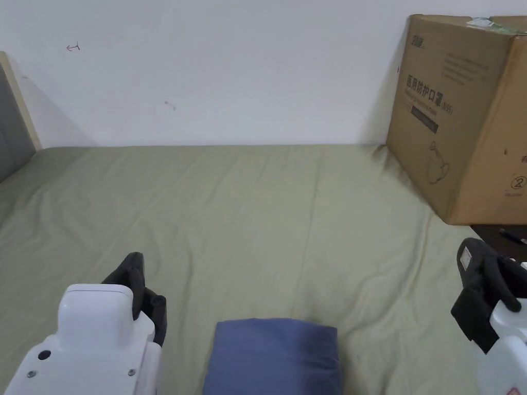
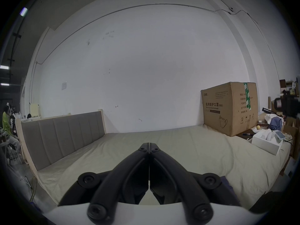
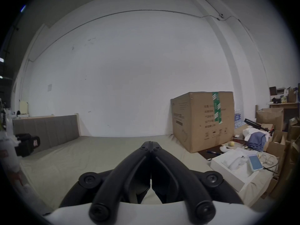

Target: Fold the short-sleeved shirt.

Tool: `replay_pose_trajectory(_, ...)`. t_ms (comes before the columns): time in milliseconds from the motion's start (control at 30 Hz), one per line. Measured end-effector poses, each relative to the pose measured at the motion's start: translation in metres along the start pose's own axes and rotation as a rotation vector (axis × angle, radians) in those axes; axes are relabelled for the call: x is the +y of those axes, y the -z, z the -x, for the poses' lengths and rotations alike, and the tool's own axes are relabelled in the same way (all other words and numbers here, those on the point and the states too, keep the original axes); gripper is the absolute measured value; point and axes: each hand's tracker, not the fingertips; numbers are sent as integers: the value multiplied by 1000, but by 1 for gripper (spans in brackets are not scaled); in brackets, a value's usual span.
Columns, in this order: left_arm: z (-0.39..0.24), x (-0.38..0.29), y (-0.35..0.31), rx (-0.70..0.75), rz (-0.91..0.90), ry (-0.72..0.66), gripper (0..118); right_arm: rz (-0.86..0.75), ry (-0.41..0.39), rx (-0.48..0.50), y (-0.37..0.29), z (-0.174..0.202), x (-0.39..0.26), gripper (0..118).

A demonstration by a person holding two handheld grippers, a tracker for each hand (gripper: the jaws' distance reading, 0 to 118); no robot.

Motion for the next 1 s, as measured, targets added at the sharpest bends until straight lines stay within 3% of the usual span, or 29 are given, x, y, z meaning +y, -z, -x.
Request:
replay_pose_trajectory(67,9,-1,0,-1,20,5,0,49,-20,84,14,4,7,0)
replay_pose_trajectory(100,14,-3,2,-16,55,-7,0,133,-23,179,28,7,8,0)
replay_pose_trajectory(167,22,-7,8,-32,134,-45,0,362,-3,352,62,12,0,0)
replay_pose_trajectory(200,26,-11,13,-39,182,-68,0,575,-11,414,87,18,-11,0)
replay_pose_trajectory(300,37,-24,25,-114,307,-154,0,962,-34,389,132,31,-59,0)
replay_pose_trajectory(400,46,-41,44,-176,441,-243,0,1187,39,388,162,30,-114,0)
replay_pose_trajectory(500,56,-59,70,-256,583,-374,0,1274,-2,368,179,30,-150,0)
replay_pose_trajectory(567,63,-73,91,-323,695,-485,0,1282,21,381,182,26,-164,0)
replay_pose_trajectory(633,70,-92,117,-374,825,-620,0,1326,92,390,187,20,-174,0)
replay_pose_trajectory(733,75,-122,149,-476,994,-808,0,1338,67,396,187,19,-177,0)
replay_pose_trajectory(767,74,-130,158,-506,1027,-807,2,1342,57,400,188,20,-178,0)
replay_pose_trajectory(800,74,-139,168,-538,1054,-811,10,1338,52,403,186,21,-178,0)
replay_pose_trajectory(833,73,-146,177,-565,1076,-823,27,1336,50,404,186,21,-179,0)
replay_pose_trajectory(867,73,-152,184,-596,1109,-829,64,1335,46,405,186,21,-179,0)
replay_pose_trajectory(900,71,-160,193,-630,1150,-845,93,1330,41,407,185,21,-179,0)
replay_pose_trajectory(933,69,-165,199,-650,1191,-841,110,1321,34,410,183,22,-180,0)
replay_pose_trajectory(1000,59,-170,204,-726,1224,-885,115,1301,5,430,180,22,-181,0)
